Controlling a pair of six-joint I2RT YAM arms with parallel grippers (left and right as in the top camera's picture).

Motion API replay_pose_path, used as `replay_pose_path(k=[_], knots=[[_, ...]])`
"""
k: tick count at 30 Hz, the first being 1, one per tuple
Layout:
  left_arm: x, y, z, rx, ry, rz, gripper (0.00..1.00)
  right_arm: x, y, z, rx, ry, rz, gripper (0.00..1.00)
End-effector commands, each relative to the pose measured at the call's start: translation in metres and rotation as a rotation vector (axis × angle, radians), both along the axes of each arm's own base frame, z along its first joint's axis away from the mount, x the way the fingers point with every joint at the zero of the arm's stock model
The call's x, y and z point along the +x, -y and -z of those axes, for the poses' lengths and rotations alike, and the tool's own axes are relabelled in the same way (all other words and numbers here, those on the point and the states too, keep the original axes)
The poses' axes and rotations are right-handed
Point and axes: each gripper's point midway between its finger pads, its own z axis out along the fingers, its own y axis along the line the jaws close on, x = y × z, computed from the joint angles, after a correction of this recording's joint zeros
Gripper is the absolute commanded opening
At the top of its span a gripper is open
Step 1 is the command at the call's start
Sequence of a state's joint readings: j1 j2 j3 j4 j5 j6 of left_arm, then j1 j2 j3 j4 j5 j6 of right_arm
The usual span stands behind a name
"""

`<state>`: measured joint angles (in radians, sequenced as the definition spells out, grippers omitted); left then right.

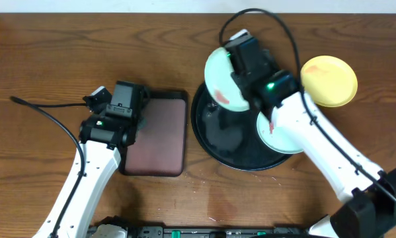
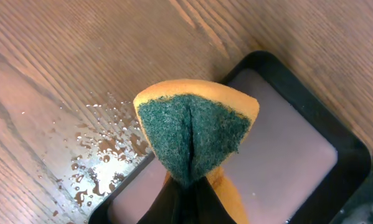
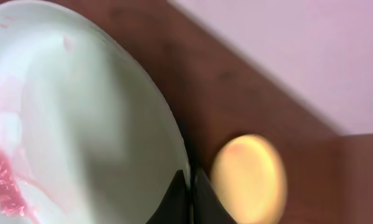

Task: Clean dirty plates on tray and stack at the side

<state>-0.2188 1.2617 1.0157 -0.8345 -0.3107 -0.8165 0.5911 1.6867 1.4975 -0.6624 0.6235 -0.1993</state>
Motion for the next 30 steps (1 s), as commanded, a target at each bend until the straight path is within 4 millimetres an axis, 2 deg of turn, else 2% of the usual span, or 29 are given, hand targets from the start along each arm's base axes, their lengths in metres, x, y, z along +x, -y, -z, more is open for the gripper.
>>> replay_pose_path(k=[1,5,9,19,25,30], knots=[[-0.004,-0.001,0.007,0.011,-0.039,0.036,0.08,-0.007,0.012,-0.046,-0.269,0.142,0.055,0.01],[-0.007,-0.001,0.009,0.013,-0.051,0.035,0.07,-0.014,-0.005,-0.065,-0.407,0.194,0.012,0.01],[-0.008,-0.001,0.009,0.014,-0.058,0.035,0.07,-0.015,-0.015,-0.085,-0.463,0.263,0.016,0.01],[-0.009,-0.002,0.01,0.015,-0.061,0.035,0.07,-0.015,-0.017,-0.087,-0.462,0.27,0.008,0.01],[-0.009,-0.002,0.01,0.015,-0.061,0.035,0.08,-0.01,-0.014,-0.082,-0.397,0.269,0.018,0.01],[-0.009,-0.002,0.01,0.015,-0.061,0.035,0.08,0.009,0.004,-0.04,-0.136,0.136,-0.007,0.01]])
